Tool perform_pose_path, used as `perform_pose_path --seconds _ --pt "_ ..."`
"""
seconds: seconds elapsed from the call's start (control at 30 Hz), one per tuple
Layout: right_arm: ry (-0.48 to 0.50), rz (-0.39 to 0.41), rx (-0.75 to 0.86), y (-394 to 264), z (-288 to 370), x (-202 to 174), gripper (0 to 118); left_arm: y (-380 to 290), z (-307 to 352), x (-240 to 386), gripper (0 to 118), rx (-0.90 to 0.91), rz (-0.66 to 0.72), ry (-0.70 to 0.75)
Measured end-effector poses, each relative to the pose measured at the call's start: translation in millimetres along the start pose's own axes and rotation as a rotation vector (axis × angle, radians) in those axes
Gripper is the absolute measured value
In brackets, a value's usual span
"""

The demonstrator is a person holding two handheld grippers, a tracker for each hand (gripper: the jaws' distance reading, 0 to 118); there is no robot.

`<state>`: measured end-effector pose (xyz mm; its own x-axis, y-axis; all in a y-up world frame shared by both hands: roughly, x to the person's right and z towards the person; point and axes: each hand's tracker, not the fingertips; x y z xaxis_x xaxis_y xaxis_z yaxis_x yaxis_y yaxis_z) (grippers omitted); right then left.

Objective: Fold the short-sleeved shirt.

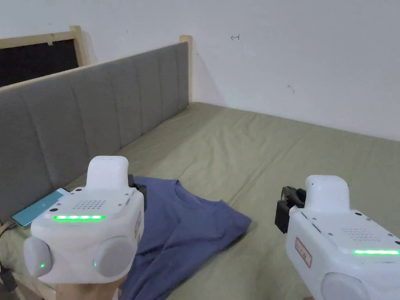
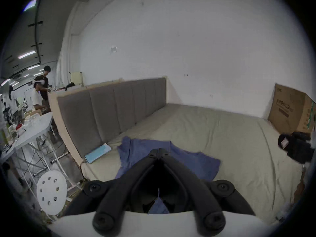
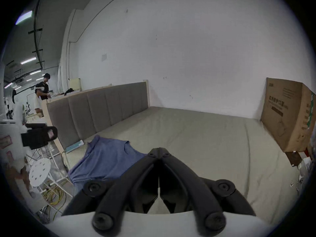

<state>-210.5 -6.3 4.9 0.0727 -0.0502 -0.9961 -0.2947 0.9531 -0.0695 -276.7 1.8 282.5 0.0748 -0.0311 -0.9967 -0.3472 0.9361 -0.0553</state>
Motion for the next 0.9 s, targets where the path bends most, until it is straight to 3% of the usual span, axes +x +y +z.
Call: perform_pose_path --seconds 0.13,0.17,0.2,0.23,0.27,0.3,0.5,0.63,0.67,0.77,0.87,0.9 --pt "-0.008 0.009 -0.055 -10.2 -14.5 4.0 0 -27.4 -53.7 2.9 4 -0.174 -0.022 -0.072" --pt "-0.013 0.01 -0.072 -13.7 -19.7 5.0 0 -36.0 -68.6 2.5 19 -0.226 -0.011 -0.088" --pt "-0.016 0.01 -0.086 -16.7 -24.1 5.8 0 -43.1 -79.1 4.5 59 -0.269 0.002 -0.103" --pt "-0.02 0.01 -0.106 -20.9 -29.6 7.2 0 -50.7 -93.3 5.5 87 -0.317 0.0 -0.086" --pt "-0.021 0.007 -0.121 -24.2 -33.8 8.7 0 -57.0 -103.4 7.7 106 -0.35 -0.012 -0.067" --pt "-0.023 0.0 -0.136 -28.0 -38.9 9.8 0 -64.5 -113.2 9.9 113 -0.359 -0.032 -0.064" --pt "-0.059 -0.039 -0.239 -50.0 -70.8 20.3 0 -94.2 -164.9 25.8 112 -0.457 -0.082 -0.118" --pt "-0.075 -0.06 -0.281 -61.6 -87.2 27.8 0 -124.2 -214.0 37.5 111 -0.681 -0.075 -0.237" --pt "-0.082 -0.062 -0.291 -63.6 -89.0 29.3 0 -131.3 -219.4 39.0 105 -0.734 -0.064 -0.282" --pt "-0.097 -0.072 -0.318 -71.6 -93.6 36.1 0 -133.0 -215.2 39.6 104 -0.67 -0.106 -0.231" --pt "-0.109 -0.095 -0.342 -77.0 -95.1 41.2 0 -125.6 -208.9 33.6 65 -0.63 -0.061 -0.187" --pt "-0.107 -0.109 -0.347 -77.7 -94.8 42.7 0 -123.1 -210.6 30.4 47 -0.641 -0.044 -0.169"
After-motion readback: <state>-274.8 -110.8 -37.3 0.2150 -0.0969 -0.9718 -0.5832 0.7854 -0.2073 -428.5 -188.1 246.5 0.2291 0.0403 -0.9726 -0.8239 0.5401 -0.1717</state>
